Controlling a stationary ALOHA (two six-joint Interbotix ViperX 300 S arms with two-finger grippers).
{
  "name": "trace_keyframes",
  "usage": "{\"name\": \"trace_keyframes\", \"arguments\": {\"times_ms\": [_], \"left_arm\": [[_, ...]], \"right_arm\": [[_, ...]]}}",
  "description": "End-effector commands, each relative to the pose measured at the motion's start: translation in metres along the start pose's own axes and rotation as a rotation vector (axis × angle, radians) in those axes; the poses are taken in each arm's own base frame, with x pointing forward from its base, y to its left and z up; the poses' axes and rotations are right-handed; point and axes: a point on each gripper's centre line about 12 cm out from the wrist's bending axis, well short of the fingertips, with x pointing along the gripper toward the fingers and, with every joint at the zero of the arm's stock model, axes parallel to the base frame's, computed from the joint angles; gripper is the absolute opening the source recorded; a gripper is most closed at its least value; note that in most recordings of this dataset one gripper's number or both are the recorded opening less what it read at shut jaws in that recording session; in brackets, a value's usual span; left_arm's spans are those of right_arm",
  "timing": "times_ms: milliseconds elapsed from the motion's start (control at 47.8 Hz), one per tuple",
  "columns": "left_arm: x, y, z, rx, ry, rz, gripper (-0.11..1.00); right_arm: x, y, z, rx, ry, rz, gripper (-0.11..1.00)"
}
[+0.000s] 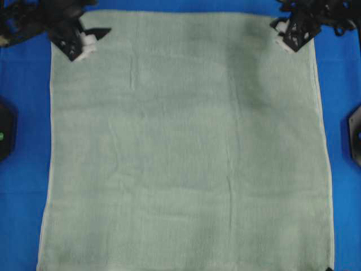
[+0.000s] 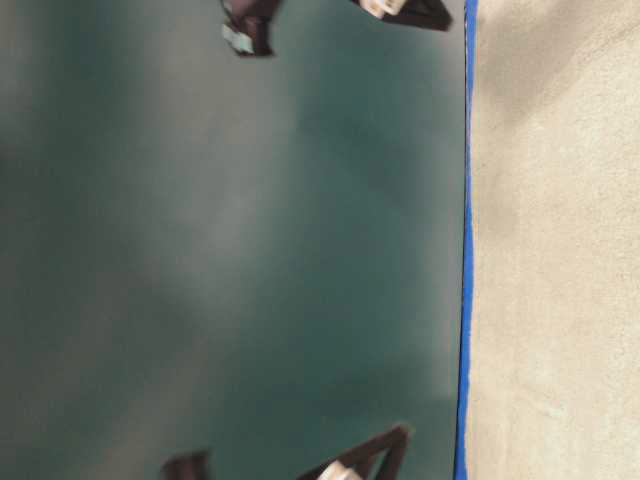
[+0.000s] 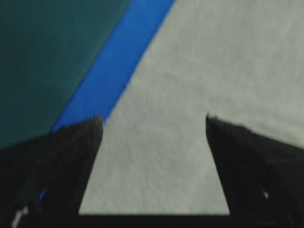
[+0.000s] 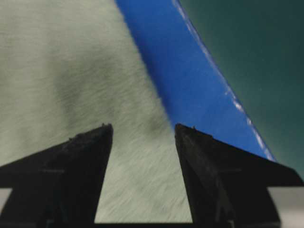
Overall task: Fold a bath towel.
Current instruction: 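Move both grippers to the far towel corners and pinch them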
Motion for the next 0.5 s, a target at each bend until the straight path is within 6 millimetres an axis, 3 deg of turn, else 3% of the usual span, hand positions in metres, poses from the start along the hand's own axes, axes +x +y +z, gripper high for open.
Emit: {"name": "trace_keyframes", "arguments": {"times_ms": [0, 209, 481], "left_arm": [[0.019, 0.009, 0.006, 0.01, 0.014, 0.011, 0.83], [0.058, 0.018, -0.014, -0.001, 0.108, 0.011, 0.83], [0.074, 0.02, -0.033, -0.013, 0.179, 0.003, 0.81]], "right_arm": [[0.009, -0.011, 0.011, -0.002, -0.025, -0.019, 0.6], [0.028, -0.023, 0.006, 0.006, -0.014, -0.031, 0.6], [0.047, -0.023, -0.007, 0.019, 0.013, -0.018, 0.59]]}}
